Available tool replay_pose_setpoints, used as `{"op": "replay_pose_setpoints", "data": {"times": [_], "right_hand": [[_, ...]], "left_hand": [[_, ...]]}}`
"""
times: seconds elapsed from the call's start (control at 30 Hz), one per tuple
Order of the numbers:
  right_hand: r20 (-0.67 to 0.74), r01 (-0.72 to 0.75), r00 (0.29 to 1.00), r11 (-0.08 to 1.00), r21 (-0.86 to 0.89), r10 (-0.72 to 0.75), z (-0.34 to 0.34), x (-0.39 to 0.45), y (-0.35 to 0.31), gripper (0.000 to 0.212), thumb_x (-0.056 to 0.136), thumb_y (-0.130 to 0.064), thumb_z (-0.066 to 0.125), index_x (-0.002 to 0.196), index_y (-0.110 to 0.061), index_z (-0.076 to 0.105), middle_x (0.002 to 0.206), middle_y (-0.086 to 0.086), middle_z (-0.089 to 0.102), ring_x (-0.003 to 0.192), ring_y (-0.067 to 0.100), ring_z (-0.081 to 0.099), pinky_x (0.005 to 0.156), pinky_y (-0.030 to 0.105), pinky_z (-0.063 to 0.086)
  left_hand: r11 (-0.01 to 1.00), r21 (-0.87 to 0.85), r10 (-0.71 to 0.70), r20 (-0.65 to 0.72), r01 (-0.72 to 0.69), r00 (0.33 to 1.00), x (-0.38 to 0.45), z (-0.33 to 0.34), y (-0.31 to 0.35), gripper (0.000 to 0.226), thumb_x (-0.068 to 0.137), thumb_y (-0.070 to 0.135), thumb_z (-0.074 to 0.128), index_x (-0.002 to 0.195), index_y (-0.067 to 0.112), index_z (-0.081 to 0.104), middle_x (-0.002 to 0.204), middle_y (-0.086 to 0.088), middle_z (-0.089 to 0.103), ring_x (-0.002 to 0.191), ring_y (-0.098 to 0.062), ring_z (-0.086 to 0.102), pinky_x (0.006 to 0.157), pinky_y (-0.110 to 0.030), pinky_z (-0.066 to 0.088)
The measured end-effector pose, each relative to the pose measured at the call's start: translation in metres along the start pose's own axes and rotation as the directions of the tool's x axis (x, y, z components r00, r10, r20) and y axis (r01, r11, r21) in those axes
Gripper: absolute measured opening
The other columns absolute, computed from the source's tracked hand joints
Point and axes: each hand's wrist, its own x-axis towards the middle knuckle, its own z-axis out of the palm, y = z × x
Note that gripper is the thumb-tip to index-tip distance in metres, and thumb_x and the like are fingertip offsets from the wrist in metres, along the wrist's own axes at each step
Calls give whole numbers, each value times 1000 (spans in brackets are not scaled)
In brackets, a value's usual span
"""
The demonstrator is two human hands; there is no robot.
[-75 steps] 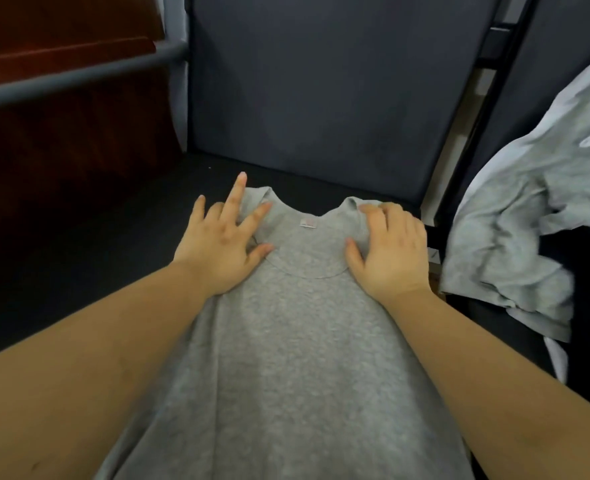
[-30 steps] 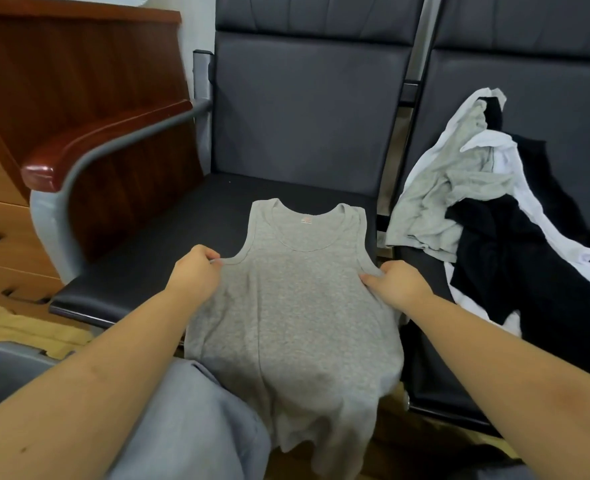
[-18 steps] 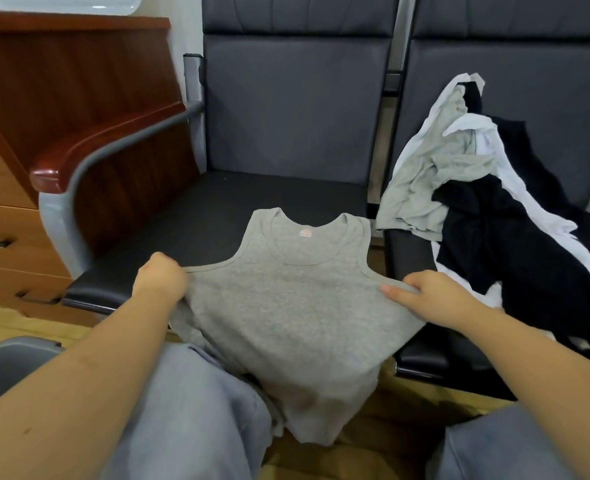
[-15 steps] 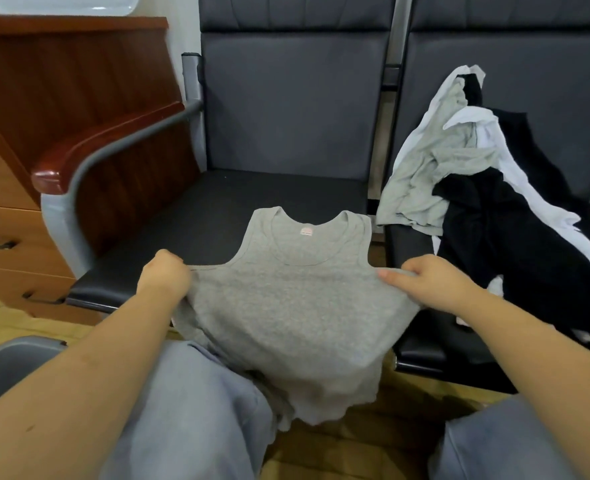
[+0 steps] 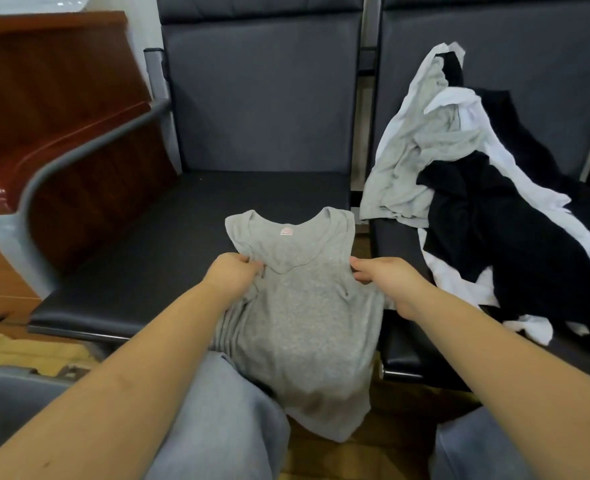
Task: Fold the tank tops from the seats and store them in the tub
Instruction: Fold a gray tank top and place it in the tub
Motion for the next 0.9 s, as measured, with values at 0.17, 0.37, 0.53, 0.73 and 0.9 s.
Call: {"op": "replay_pose_setpoints", "data": {"times": [0.17,0.37,0.53,0.73,0.9], "right_hand": [[52,-30,998,990,141,23,3,-2,1,50,78,-46,74,111,-9,67,110,5,69,105,20,63,96,38,48],[184,-51,983,986,162,20,12,-9,1,37,86,-35,70,112,-10,67,106,10,72,99,24,69,90,39,55],[136,3,990,974,226,-35,9,-14,-6,27,94,-32,59,107,-10,68,101,13,72,97,26,69,87,39,55],[-98,46,995,935,350,-12,-14,-10,-10,27,92,-28,64,108,-6,62,101,14,69,95,30,66,92,44,53],[-85,57,996,897,439,-22,-23,-14,-10,10,94,-22,61,92,-13,60,93,7,65,88,22,64,94,39,51]], "left_hand": [[966,86,208,293,-243,933,-14,40,31,25,97,26,54,99,6,68,92,-7,65,83,-17,56,72,-25,42],[922,-29,355,465,-387,811,-27,53,37,12,96,20,57,95,15,67,81,11,67,80,-6,61,81,-26,46],[902,-162,427,479,-400,767,-38,53,41,15,97,24,57,101,24,72,104,9,68,96,-6,62,92,-25,46],[938,-163,339,260,-305,904,-41,28,44,29,99,40,47,102,28,73,99,13,68,96,-3,61,77,-15,43],[970,-147,221,206,-193,953,-40,2,31,42,89,51,58,86,12,74,84,0,74,82,-12,68,75,-24,51]]}}
